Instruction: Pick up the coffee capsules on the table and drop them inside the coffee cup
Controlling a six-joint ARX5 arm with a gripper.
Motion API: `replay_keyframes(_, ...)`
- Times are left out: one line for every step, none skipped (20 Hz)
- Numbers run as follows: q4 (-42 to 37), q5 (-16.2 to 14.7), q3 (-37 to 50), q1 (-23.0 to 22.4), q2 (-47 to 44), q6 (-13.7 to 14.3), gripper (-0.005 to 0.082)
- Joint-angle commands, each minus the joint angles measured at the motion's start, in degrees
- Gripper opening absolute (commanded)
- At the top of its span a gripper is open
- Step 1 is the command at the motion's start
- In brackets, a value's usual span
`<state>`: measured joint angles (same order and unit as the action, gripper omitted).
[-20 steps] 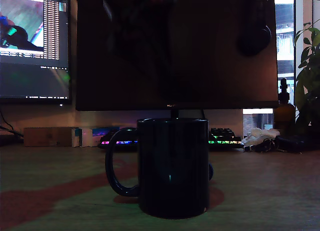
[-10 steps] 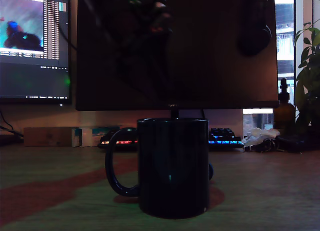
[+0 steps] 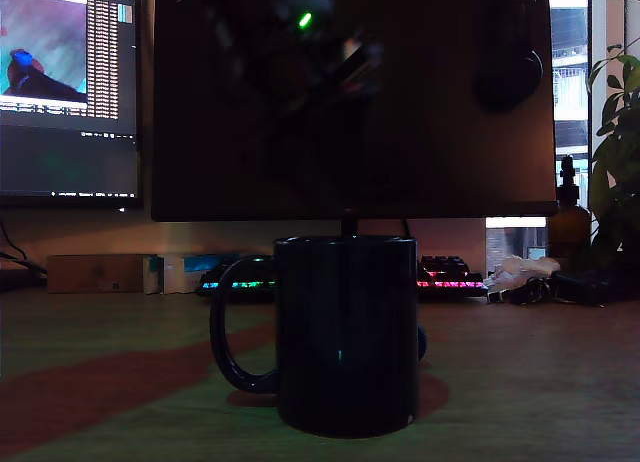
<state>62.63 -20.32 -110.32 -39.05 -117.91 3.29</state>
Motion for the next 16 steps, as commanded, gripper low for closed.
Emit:
replay_keyframes(0.5,0.8,0.1,-1.5,-3.0,-0.4,0.043)
replay_keyframes(0.7,1.4,0.1,-2.3,-3.6,-0.5,0.043)
replay_keyframes(0.8,2.7,0.1,-3.0,-3.8,-1.1,0.043)
replay_keyframes(0.7,3.4,0.0,-3.7,-4.4,-1.4,0.043)
replay_keyframes(1.0,3.9,0.0,-4.4,-4.7,-1.4,0.0433)
replay_keyframes(1.0,5.5,-0.1,-5.0,-5.4,-1.7,0.0457)
replay_keyframes(1.6,6.7,-0.1,-5.4,-5.8,-2.0,0.0498)
replay_keyframes(1.7,7.0,-0.1,-5.9,-6.6,-2.0,0.0535)
replay_keyframes(2.1,7.0,-0.1,-6.2,-7.3,-2.0,0.0556)
replay_keyframes(2.3,7.3,-0.1,-6.4,-8.0,-2.0,0.0557)
replay_keyframes(2.4,7.5,-0.1,-6.5,-8.6,-2.0,0.0557)
replay_keyframes(2.4,7.5,-0.1,-6.5,-9.3,-2.0,0.0557)
replay_keyframes(2.6,7.8,-0.1,-6.6,-9.9,-2.0,0.0557)
replay_keyframes(2.8,8.0,-0.1,-6.6,-10.1,-2.0,0.0557)
replay_keyframes(2.9,8.0,-0.1,-6.7,-10.5,-2.0,0.0556)
replay_keyframes(2.9,8.0,-0.1,-6.9,-10.8,-2.0,0.0556)
